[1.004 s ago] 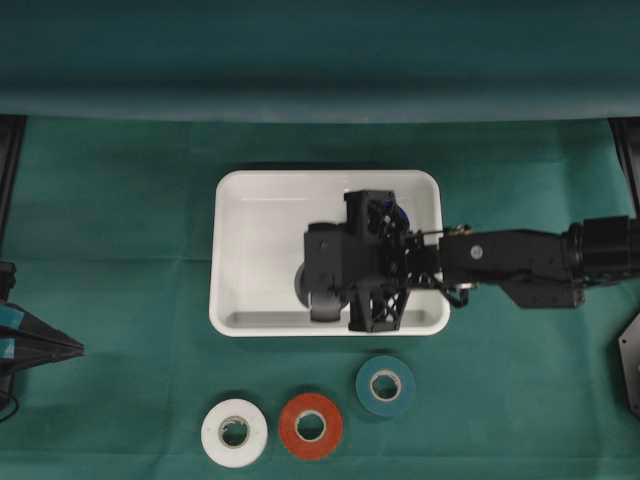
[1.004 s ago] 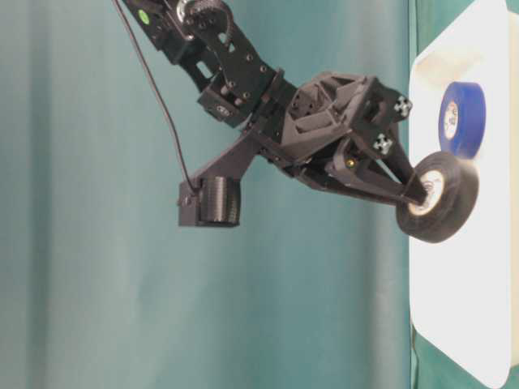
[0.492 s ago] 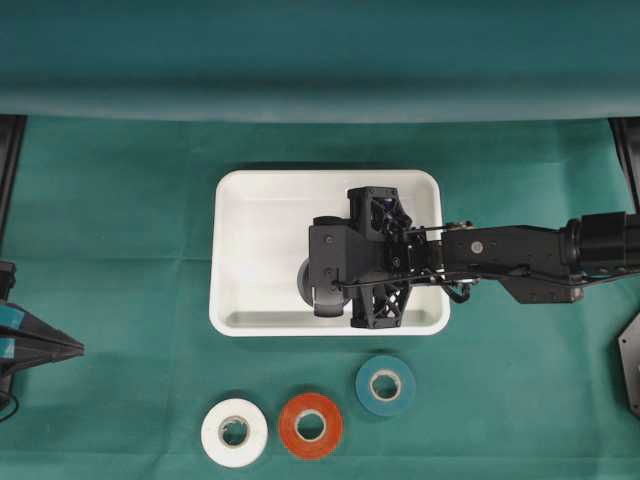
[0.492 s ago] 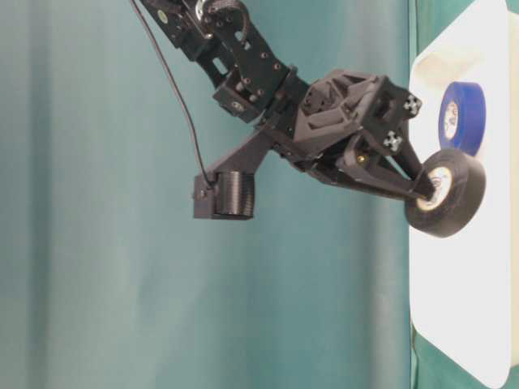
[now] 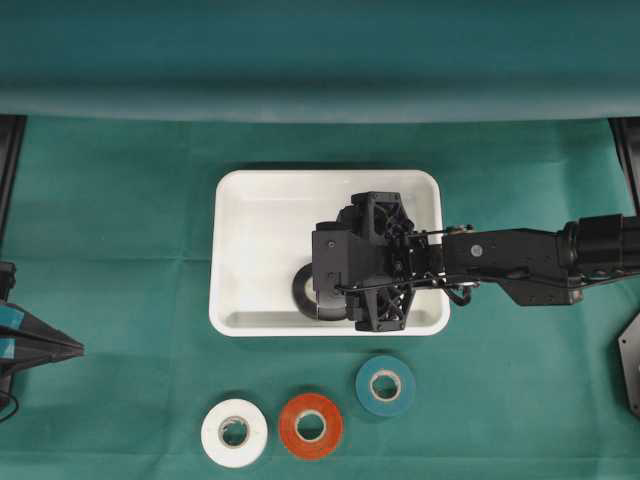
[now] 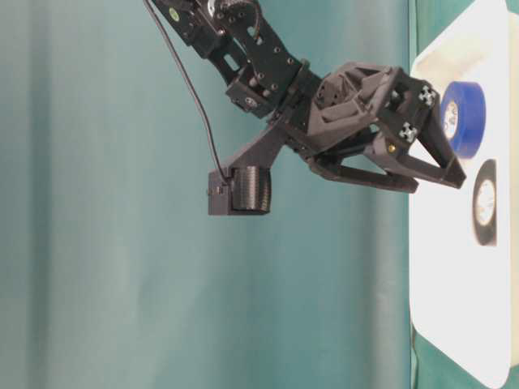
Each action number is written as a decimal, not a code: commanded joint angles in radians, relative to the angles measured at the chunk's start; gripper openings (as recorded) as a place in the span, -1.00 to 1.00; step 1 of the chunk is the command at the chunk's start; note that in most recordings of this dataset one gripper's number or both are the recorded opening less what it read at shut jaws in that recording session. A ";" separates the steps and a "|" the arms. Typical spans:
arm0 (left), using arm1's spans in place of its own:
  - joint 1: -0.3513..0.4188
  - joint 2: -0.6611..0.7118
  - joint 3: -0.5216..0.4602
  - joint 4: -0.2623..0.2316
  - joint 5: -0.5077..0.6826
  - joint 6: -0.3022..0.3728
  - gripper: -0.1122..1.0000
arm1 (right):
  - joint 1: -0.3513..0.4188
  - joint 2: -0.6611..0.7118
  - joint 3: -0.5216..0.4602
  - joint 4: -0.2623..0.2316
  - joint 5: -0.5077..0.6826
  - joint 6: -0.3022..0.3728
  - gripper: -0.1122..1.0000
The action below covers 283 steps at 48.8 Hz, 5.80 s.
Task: Put the tape into the white case with the right arm.
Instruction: 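Carry the black roll into the tray and release it, then withdraw the open right gripper to the right side, then move the right gripper past the red roll toward the yellow tape roll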
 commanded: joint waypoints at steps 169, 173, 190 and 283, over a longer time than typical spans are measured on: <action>0.002 0.008 -0.012 -0.002 -0.012 0.000 -0.79 | 0.298 -0.956 0.854 0.006 -0.190 0.120 0.23; 0.002 0.008 -0.012 -0.002 -0.011 0.000 -0.79 | 0.298 -0.928 0.842 0.005 -0.204 0.120 0.24; 0.002 0.008 -0.012 -0.002 -0.011 0.000 -0.79 | 0.313 -0.721 0.699 0.003 -0.247 0.120 0.24; 0.002 0.008 -0.006 -0.002 -0.017 0.000 -0.79 | 0.445 0.279 -0.423 0.005 -0.170 0.143 0.22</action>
